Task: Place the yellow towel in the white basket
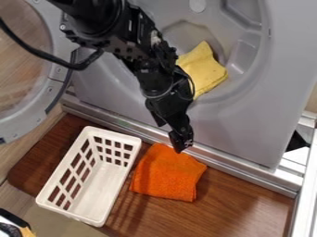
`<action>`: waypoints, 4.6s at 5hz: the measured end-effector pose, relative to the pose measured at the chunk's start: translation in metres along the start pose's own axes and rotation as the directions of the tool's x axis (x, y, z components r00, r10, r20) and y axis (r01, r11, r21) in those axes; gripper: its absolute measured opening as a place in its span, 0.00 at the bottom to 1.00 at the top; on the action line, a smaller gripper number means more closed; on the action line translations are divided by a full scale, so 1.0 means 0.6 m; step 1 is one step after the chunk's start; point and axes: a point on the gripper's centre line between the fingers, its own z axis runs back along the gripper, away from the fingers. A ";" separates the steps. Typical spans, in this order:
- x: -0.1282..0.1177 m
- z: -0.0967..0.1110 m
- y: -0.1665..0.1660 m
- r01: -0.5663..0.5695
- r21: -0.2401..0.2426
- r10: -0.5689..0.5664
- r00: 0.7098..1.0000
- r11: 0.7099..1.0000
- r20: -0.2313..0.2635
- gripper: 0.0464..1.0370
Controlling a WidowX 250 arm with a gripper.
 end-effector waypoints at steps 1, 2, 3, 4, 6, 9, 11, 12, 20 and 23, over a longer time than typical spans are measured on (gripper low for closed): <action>-0.005 -0.008 -0.002 -0.009 -0.010 0.009 1.000 1.000 -0.017 0.96; 0.018 0.002 0.016 -0.018 0.020 0.018 1.000 1.000 0.007 0.96; 0.038 0.017 0.041 -0.030 0.047 0.029 0.999 0.998 0.025 0.96; 0.058 0.031 0.063 -0.043 0.075 0.040 0.998 0.996 0.050 0.96; 0.073 0.016 0.118 -0.073 0.110 0.068 0.997 0.991 0.048 0.96; 0.068 -0.027 0.132 -0.104 0.136 0.104 0.995 0.985 0.007 0.33; 0.066 -0.027 0.120 -0.090 0.134 0.091 0.996 0.987 0.002 0.04; 0.065 -0.009 0.115 -0.106 0.135 0.105 0.994 0.985 0.018 0.03; -0.223 -0.001 0.006 -0.281 0.119 0.284 0.959 0.952 -0.009 0.03; -0.224 -0.051 0.012 -0.304 0.090 0.313 0.943 0.949 -0.111 0.23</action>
